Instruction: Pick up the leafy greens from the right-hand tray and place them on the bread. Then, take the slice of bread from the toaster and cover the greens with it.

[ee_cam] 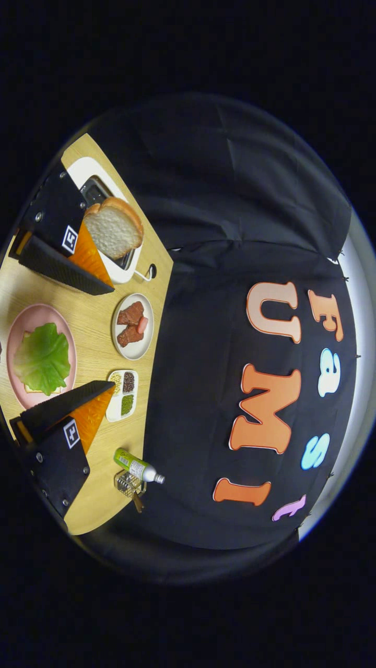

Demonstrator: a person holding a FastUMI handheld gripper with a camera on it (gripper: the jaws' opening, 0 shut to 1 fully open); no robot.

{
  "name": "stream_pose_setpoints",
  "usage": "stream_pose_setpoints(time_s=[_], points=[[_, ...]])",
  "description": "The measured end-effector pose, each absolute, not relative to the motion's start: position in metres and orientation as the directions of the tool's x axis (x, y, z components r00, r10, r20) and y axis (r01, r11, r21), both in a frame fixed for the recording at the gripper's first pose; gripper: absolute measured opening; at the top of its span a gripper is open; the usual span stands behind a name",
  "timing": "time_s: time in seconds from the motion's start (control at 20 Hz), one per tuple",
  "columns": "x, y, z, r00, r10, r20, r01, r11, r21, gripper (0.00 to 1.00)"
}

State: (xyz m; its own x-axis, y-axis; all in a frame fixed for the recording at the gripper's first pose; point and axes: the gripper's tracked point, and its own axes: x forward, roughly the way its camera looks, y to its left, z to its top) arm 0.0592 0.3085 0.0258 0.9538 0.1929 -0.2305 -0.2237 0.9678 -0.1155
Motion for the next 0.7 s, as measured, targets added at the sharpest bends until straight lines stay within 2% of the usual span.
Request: stream_pose_setpoints(time_s=[0.3,0.7], points=[[0.053,0.357,0.048,0.949,0.243,-0.2,-0.262,0.962,-0.076,0.99],[0.044,0.405,0.042,0.929,0.295,-0.223,-0.321,0.943,-0.087,0.99]])
